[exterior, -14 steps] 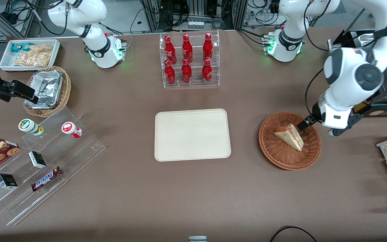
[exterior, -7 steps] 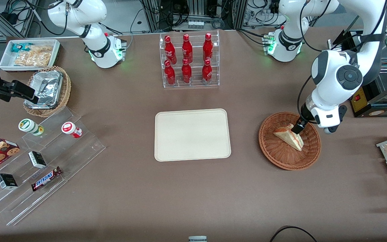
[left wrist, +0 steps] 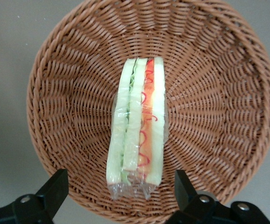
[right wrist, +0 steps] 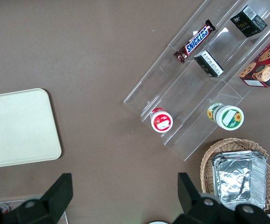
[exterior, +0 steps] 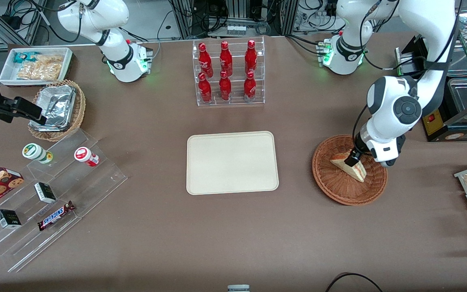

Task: Place sandwich from basket to tray
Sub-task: 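Lower the open left gripper around the sandwich and close it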

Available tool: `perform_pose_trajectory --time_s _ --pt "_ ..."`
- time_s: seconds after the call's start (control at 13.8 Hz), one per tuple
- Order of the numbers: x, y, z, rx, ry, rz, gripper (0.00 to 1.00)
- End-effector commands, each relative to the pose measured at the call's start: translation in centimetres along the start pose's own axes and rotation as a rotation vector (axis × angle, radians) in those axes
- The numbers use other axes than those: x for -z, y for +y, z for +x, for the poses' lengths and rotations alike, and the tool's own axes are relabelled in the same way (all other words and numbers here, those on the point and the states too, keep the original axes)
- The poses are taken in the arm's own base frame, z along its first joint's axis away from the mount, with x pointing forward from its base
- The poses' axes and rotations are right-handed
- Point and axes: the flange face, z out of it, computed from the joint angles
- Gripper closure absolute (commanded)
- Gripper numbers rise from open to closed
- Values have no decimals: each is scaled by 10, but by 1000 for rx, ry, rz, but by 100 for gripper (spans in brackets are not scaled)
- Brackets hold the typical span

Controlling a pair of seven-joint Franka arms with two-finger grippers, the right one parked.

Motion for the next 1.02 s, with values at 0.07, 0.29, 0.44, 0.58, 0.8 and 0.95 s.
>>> perform_pose_trajectory --time_s 0.07,0.29,0.44,0.58,0.8,0.95 --pt "-23 0 1 20 6 -19 0" --pt "-35 3 5 25 4 -32 6" --pt "-32 6 7 27 7 -39 44" --pt "-31 9 9 21 9 -45 85" --pt "11 24 15 19 36 -84 92" --pt "63 46 15 1 30 -56 92"
